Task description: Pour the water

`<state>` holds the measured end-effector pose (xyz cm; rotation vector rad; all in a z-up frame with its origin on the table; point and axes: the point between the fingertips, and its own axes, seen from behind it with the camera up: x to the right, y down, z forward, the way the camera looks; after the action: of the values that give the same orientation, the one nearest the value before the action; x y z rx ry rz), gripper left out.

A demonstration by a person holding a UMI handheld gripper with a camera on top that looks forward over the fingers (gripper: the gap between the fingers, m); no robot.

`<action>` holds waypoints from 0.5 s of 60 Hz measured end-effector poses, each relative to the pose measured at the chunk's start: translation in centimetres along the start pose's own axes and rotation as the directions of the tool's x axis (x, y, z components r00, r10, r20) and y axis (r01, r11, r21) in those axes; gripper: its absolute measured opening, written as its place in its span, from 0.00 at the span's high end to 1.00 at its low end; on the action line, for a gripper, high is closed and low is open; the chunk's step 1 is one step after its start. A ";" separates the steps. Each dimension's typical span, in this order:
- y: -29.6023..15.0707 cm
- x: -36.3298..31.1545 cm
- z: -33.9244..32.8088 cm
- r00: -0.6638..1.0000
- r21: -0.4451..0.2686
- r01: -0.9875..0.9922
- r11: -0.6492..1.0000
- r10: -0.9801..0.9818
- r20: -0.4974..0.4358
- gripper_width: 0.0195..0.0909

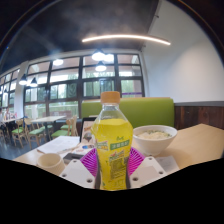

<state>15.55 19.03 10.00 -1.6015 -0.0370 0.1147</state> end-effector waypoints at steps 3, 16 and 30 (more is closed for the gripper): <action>0.7 0.0 1.0 0.999 -0.009 0.031 0.999 -0.031 0.011 0.77; 0.2 0.4 1.3 1.000 -0.042 0.022 0.999 -0.022 -0.009 0.58; -1.5 -0.8 -4.7 0.998 -0.129 0.048 0.990 -0.054 -0.042 0.12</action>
<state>15.29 14.29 11.68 -1.7300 -0.0506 0.0370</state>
